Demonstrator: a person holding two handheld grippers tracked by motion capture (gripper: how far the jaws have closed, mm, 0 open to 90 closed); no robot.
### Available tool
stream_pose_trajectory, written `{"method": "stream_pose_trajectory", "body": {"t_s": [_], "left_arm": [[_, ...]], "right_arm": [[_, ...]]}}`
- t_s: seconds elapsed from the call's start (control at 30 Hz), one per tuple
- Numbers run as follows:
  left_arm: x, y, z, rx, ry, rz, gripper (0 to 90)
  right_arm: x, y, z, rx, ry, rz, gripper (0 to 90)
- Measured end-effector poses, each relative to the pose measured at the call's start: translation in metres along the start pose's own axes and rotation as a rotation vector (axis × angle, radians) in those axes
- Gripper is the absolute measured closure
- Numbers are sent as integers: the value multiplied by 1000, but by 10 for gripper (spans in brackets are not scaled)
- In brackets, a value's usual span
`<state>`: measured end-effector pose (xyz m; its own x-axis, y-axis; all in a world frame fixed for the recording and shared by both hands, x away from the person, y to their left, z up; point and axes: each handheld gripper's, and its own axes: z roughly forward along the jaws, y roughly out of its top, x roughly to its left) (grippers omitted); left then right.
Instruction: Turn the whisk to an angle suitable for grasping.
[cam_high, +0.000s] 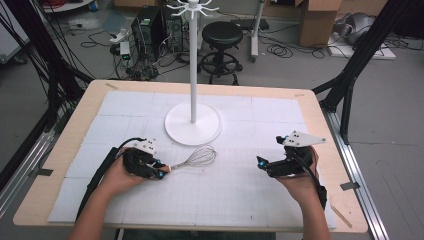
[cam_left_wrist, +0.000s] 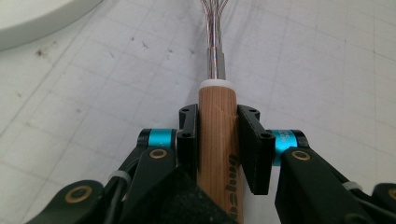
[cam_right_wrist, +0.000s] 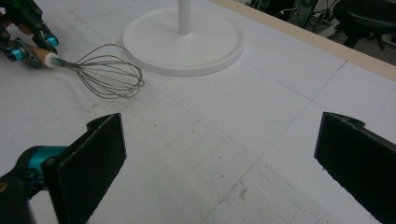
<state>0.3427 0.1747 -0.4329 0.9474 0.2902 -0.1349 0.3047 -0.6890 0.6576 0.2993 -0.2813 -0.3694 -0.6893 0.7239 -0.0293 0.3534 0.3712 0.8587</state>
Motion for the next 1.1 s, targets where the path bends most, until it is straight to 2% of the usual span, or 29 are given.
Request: {"method": "stream_pose_trajectory", "body": {"t_s": [0.07, 0.13, 0.2, 0.3, 0.4, 0.5, 0.57, 0.7, 0.83, 1.1], "left_arm": [[-2, 4, 2, 9, 5, 14, 701], [-4, 5, 3, -4, 18, 17, 689], [-5, 5, 0, -14, 44, 14, 559], [-7, 1, -11, -49, 80, 9, 497], [-11, -5, -22, -111, 121, 5, 459], [-11, -12, -28, -132, 164, -10, 431], [-10, -16, -29, -131, 161, -26, 428], [-9, -18, -24, -92, 149, -43, 428], [-10, -16, -18, -84, 140, -28, 425], [-6, -17, -15, -90, 122, -54, 444]], "right_arm": [[0, -1, 1, 4, 1, 3, 8], [0, -1, 1, 6, 1, -1, 8], [0, -2, 1, 7, 1, 0, 8], [-1, -3, 2, 12, 1, 1, 8], [0, -3, 2, 13, 2, 4, 8], [0, -3, 2, 16, 2, 4, 8], [1, -3, 3, 15, 2, 1, 8], [1, -3, 2, 15, 3, 0, 8], [1, -4, 3, 17, 2, 1, 8], [1, -4, 5, 21, 3, -1, 8]]}}
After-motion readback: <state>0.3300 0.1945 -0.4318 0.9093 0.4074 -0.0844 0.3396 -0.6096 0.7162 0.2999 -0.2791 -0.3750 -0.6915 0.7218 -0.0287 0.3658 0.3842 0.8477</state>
